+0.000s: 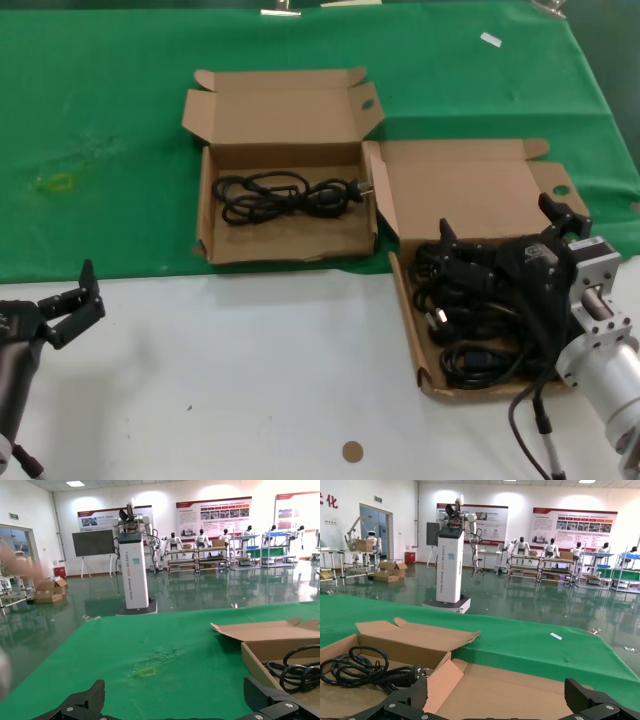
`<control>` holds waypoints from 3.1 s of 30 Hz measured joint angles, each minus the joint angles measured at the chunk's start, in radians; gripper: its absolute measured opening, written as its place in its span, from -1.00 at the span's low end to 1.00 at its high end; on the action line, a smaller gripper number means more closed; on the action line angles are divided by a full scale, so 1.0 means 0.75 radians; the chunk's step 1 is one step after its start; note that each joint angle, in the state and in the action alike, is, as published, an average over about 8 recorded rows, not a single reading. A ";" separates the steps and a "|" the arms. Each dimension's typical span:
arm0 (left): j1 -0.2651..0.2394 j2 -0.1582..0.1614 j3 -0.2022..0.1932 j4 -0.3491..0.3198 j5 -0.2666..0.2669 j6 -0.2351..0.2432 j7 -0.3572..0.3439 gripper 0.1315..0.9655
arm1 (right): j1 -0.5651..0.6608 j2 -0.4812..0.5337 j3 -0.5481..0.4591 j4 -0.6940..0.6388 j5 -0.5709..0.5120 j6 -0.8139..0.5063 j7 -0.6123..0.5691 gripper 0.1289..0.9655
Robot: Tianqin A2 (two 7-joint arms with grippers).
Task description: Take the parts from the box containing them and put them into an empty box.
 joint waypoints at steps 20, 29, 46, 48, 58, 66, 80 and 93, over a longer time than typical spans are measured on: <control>0.000 0.000 0.000 0.000 0.000 0.000 0.000 1.00 | 0.000 0.000 0.000 0.000 0.000 0.000 0.000 1.00; 0.000 0.000 0.000 0.000 0.000 0.000 0.000 1.00 | 0.000 0.000 0.000 0.000 0.000 0.000 0.000 1.00; 0.000 0.000 0.000 0.000 0.000 0.000 0.000 1.00 | 0.000 0.000 0.000 0.000 0.000 0.000 0.000 1.00; 0.000 0.000 0.000 0.000 0.000 0.000 0.000 1.00 | 0.000 0.000 0.000 0.000 0.000 0.000 0.000 1.00; 0.000 0.000 0.000 0.000 0.000 0.000 0.000 1.00 | 0.000 0.000 0.000 0.000 0.000 0.000 0.000 1.00; 0.000 0.000 0.000 0.000 0.000 0.000 0.000 1.00 | 0.000 0.000 0.000 0.000 0.000 0.000 0.000 1.00; 0.000 0.000 0.000 0.000 0.000 0.000 0.000 1.00 | 0.000 0.000 0.000 0.000 0.000 0.000 0.000 1.00; 0.000 0.000 0.000 0.000 0.000 0.000 0.000 1.00 | 0.000 0.000 0.000 0.000 0.000 0.000 0.000 1.00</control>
